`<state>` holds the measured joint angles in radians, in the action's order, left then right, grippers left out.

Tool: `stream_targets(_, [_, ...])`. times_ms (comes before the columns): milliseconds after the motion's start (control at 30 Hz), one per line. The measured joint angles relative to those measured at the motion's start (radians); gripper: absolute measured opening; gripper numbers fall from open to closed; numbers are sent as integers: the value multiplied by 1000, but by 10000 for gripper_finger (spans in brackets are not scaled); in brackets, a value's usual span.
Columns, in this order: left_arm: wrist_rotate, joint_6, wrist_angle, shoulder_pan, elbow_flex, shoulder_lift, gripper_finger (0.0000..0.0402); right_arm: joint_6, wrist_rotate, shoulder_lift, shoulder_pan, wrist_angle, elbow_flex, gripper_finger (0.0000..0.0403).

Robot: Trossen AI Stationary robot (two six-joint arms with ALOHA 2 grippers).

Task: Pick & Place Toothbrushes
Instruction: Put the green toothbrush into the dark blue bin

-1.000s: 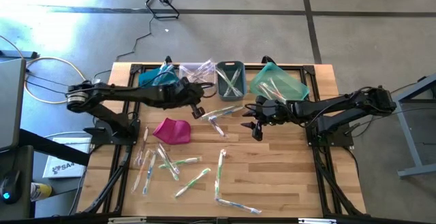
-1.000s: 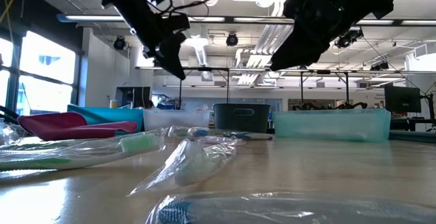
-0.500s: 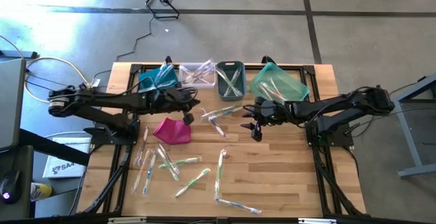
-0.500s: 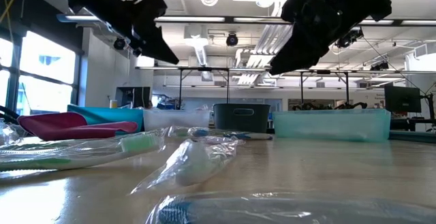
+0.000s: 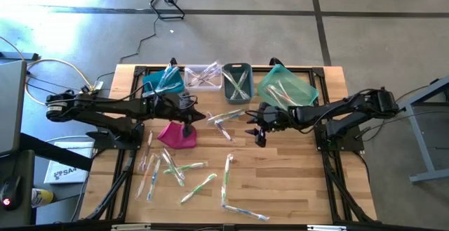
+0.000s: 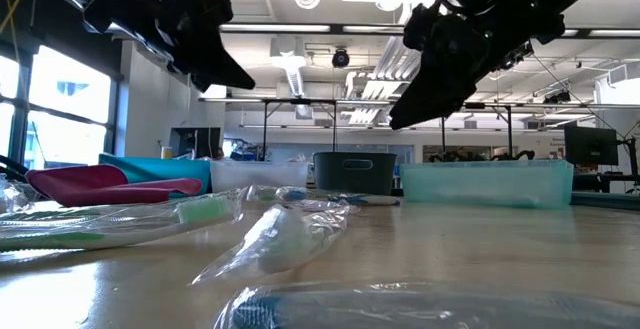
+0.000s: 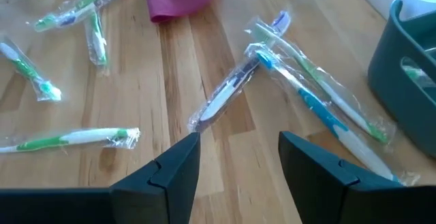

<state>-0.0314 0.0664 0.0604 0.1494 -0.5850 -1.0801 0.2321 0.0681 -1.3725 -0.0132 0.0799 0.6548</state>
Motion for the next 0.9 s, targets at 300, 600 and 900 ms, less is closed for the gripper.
stream_targets(300, [50,69,-32,-109,0,0,0,0,0,0,0,33,0,191])
stream_targets(600, [179,149,-200,-289,-89,-1,0,8,-49,0,0,38,0,191])
stream_targets(900, [200,175,-492,-385,-265,-2,0,37,-61,0,0,69,0,191])
